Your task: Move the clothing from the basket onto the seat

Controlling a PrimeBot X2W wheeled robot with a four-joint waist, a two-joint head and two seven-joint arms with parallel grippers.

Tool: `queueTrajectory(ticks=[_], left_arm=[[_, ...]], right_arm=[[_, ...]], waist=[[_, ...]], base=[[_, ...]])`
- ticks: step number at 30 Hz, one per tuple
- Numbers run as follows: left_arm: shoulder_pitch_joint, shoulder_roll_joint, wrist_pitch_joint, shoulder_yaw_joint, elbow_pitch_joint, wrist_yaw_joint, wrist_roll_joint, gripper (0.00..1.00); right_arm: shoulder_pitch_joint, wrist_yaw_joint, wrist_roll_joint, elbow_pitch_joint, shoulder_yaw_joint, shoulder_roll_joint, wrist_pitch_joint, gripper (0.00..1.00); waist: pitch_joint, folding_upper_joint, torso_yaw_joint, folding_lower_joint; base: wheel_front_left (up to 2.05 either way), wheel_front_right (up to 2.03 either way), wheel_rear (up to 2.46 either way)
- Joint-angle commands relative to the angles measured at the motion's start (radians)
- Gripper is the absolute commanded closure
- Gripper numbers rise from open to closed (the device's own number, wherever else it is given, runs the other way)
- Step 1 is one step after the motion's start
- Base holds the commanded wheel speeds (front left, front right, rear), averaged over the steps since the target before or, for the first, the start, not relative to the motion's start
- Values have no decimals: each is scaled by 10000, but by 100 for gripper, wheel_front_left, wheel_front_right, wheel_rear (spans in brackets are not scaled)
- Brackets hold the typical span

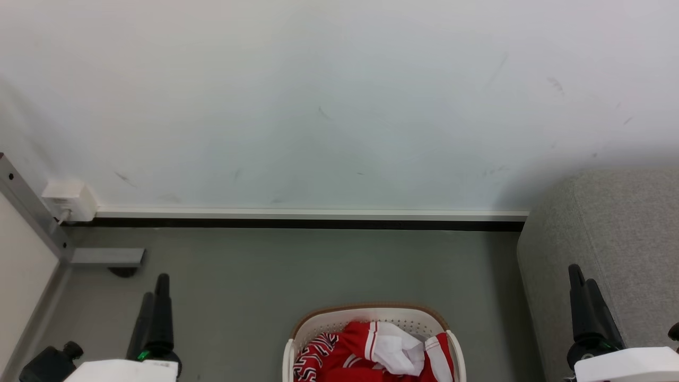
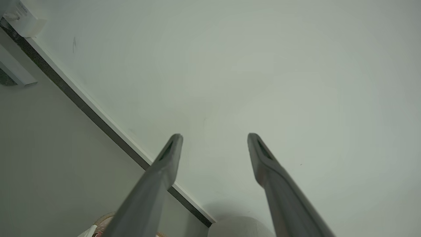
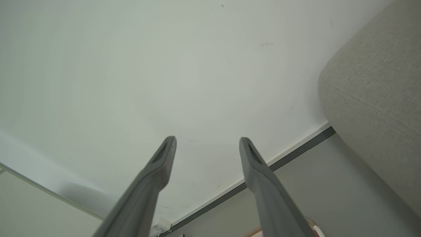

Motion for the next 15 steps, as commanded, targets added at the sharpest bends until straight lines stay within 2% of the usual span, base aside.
queueTrajectory(ticks=[1,15], left_arm=[[-17,90,-112,-21,-192,65,659,0],[89,103,-529,-305,-235,377,3297,0]], right_arm=[[-170,-9,-600,-180,41,-130,-131,0],[-171,-11,-3093,-68,332,-244,-542,0]], waist=[[-12,-1,-8,0],[-90,-1,-34,0]], base=[[0,0,0],[0,0,0]])
